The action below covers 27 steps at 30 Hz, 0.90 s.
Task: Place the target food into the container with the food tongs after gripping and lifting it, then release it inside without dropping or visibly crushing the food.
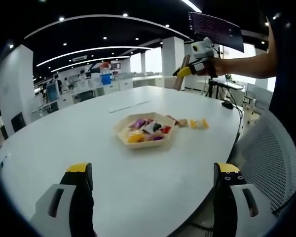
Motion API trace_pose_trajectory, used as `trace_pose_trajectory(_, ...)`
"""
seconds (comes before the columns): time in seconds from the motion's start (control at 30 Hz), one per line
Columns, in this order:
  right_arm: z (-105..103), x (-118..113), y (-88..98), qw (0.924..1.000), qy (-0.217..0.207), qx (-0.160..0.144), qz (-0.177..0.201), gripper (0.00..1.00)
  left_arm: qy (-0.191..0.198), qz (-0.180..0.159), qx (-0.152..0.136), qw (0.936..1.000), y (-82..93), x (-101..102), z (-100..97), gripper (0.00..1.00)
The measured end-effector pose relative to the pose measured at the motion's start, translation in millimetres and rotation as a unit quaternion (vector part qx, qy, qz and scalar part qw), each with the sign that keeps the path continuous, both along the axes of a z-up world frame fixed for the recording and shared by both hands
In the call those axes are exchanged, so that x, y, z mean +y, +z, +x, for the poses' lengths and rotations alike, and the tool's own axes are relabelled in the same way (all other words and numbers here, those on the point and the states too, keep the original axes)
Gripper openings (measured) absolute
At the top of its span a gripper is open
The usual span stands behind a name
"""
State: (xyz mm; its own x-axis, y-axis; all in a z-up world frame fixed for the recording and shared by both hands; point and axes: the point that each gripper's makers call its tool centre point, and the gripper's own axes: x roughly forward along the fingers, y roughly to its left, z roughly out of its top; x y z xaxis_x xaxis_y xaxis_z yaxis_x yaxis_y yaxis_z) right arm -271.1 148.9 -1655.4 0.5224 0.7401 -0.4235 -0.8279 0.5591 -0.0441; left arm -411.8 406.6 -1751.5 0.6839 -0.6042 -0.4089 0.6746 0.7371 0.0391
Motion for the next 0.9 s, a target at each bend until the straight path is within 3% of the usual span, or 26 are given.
trace_pose_trajectory(0.33, -6.4, -20.9, -2.8, 0.9998, -0.009, -0.015, -0.002, 0.19, 0.004, -0.001, 0.003, 1.0000, -1.5, 1.2, 1.0, 0.99)
trace_pose_trajectory(0.9, -7.7, -24.4, -1.8, 0.9995, -0.014, -0.026, 0.005, 0.20, 0.005, 0.001, 0.009, 1.0000, -3.5, 1.2, 0.3, 0.99)
